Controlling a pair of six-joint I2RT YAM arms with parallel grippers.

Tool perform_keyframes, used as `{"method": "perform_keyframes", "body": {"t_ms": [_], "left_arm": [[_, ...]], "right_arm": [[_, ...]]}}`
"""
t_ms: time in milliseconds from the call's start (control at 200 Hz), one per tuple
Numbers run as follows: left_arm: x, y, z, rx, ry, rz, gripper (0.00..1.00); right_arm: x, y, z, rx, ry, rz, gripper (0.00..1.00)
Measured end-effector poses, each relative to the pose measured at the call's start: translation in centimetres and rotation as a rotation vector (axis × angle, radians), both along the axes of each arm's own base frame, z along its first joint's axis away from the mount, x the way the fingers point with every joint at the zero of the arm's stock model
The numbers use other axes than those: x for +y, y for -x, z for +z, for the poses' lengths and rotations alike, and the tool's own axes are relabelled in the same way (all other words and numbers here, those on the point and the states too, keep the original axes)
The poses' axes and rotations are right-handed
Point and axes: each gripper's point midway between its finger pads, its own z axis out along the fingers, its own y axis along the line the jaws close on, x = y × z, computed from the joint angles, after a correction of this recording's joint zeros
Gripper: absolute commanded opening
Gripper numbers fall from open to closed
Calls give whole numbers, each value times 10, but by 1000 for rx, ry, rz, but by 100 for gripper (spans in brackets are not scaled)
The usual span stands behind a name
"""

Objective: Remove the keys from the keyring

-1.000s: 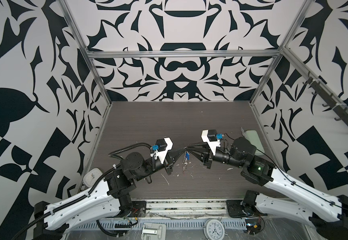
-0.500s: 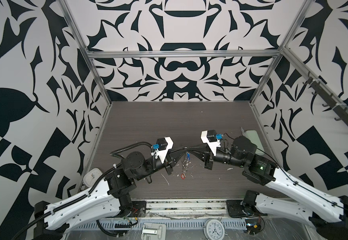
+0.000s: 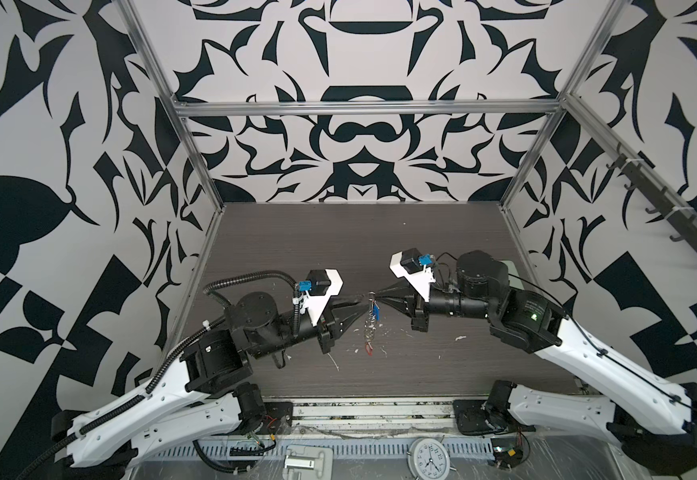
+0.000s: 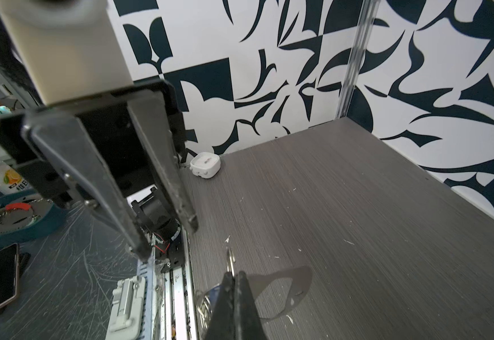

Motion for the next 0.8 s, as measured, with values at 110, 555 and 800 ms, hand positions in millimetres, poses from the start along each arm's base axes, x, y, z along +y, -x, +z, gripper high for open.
{"method": "perform_keyframes", "body": {"t_ms": [110, 555, 800], "left_arm": [[-1, 2, -5, 25, -57, -10, 25], [1, -10, -34, 176, -172, -67, 26], [-1, -4, -34, 186, -171, -119, 19]], "right_arm": [[1, 1, -6, 14, 38, 12, 0], [6, 9, -4, 43, 82, 81, 0], [8, 13, -7, 59, 102, 114, 0]]}}
